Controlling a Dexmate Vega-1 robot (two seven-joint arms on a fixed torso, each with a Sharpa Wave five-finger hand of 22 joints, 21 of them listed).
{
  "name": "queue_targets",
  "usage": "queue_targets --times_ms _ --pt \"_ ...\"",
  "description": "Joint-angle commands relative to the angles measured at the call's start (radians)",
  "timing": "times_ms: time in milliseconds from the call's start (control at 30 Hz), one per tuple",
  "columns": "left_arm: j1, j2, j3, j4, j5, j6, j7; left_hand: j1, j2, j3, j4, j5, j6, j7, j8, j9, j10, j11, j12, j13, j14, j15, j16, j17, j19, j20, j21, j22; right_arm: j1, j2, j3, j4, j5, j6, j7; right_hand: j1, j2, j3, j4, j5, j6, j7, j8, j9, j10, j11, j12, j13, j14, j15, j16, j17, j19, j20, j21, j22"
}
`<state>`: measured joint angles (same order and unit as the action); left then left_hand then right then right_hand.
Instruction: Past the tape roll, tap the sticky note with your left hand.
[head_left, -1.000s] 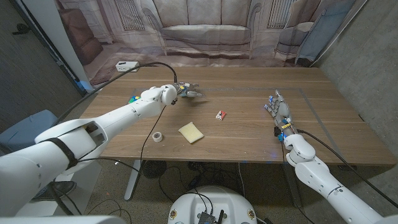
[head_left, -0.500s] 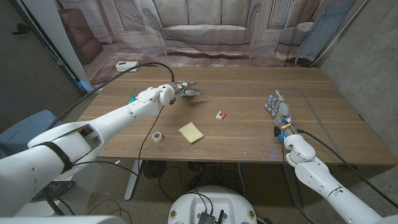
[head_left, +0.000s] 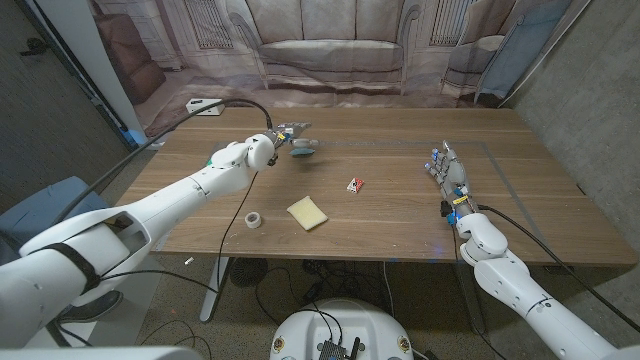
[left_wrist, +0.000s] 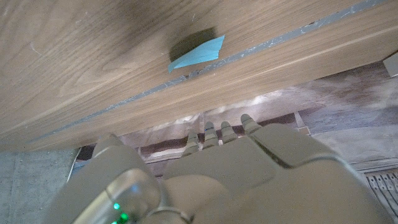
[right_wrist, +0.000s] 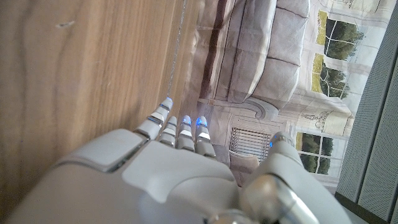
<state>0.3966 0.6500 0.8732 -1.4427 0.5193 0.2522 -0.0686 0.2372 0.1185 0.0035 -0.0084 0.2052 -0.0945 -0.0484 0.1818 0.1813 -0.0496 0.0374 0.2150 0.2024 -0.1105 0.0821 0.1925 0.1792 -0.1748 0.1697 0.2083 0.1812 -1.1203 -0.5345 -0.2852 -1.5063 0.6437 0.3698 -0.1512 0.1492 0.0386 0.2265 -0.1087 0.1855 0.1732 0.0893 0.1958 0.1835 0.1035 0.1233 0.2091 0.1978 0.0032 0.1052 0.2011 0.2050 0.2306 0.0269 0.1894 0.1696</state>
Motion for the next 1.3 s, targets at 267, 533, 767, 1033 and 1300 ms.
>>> queue_targets --times_ms 267,533,767,1033,1300 --pt "0.151 0.046 -0.142 -0.157 -0.094 0.023 0.146 0.010 -0.008 0.007 -0.003 -0.005 -0.002 0.011 0.009 0.000 0.010 0.003 0.010 0.003 0.009 -0.005 0.004 0.003 -0.009 -0.003 0.005 0.004 -0.005 -0.014 0.005 -0.011 -0.004 0.010 0.014 -0.004 0.003 0.001 -0.008 0.005 0.010 0.002 0.000 0.006 0.009 0.002 0.002 0.001 0.006 0.001 0.002 0.003 0.003 0.000 0.006 0.003" --pt "0.193 0.059 -0.186 -0.181 -0.157 -0.011 0.179 0.013 -0.009 0.010 -0.007 -0.005 0.022 0.066 0.016 -0.001 0.025 -0.003 0.015 0.001 0.028 -0.010 0.006 0.002 -0.015 -0.022 0.001 0.005 -0.004 -0.017 0.004 -0.012 -0.006 0.012 0.020 -0.004 0.003 0.001 -0.008 0.005 0.010 0.002 0.000 0.006 0.009 0.001 0.002 0.001 0.008 -0.001 0.002 0.003 0.003 -0.001 0.006 0.003" --pt "0.232 0.076 -0.217 -0.224 -0.180 -0.002 0.208 0.015 -0.011 0.011 -0.009 -0.006 0.043 0.112 0.020 -0.001 0.038 0.006 0.018 0.000 0.042 -0.004 0.007 0.002 -0.011 -0.045 0.000 0.004 0.001 -0.017 0.003 -0.007 -0.010 0.022 0.030 -0.005 0.003 0.001 -0.008 0.005 0.011 0.002 0.000 0.006 0.009 0.001 0.001 0.001 0.008 0.000 0.002 0.003 0.003 -0.002 0.006 0.003" --pt "0.284 0.091 -0.277 -0.242 -0.277 -0.047 0.227 0.015 -0.013 0.013 -0.013 -0.006 0.071 0.139 0.023 -0.002 0.066 0.022 0.025 -0.001 0.065 0.008 0.009 0.001 0.035 -0.075 0.014 0.002 0.005 -0.019 0.000 -0.007 -0.021 0.030 0.033 -0.003 0.002 0.001 -0.010 0.005 0.012 0.002 0.000 0.006 0.012 0.000 0.002 0.001 0.010 -0.004 0.003 0.003 0.006 -0.004 0.006 0.003" --pt "0.329 0.094 -0.338 -0.235 -0.407 -0.133 0.227 0.015 -0.014 0.013 -0.015 -0.006 0.106 0.145 0.029 -0.002 0.099 0.036 0.033 -0.002 0.095 0.012 0.014 0.001 0.069 -0.077 0.020 0.001 0.010 -0.015 -0.002 -0.002 -0.022 0.037 0.036 -0.003 0.001 0.000 -0.011 0.005 0.013 0.003 0.000 0.006 0.016 -0.002 0.003 0.001 0.015 -0.010 0.004 0.002 0.009 -0.006 0.008 0.003"
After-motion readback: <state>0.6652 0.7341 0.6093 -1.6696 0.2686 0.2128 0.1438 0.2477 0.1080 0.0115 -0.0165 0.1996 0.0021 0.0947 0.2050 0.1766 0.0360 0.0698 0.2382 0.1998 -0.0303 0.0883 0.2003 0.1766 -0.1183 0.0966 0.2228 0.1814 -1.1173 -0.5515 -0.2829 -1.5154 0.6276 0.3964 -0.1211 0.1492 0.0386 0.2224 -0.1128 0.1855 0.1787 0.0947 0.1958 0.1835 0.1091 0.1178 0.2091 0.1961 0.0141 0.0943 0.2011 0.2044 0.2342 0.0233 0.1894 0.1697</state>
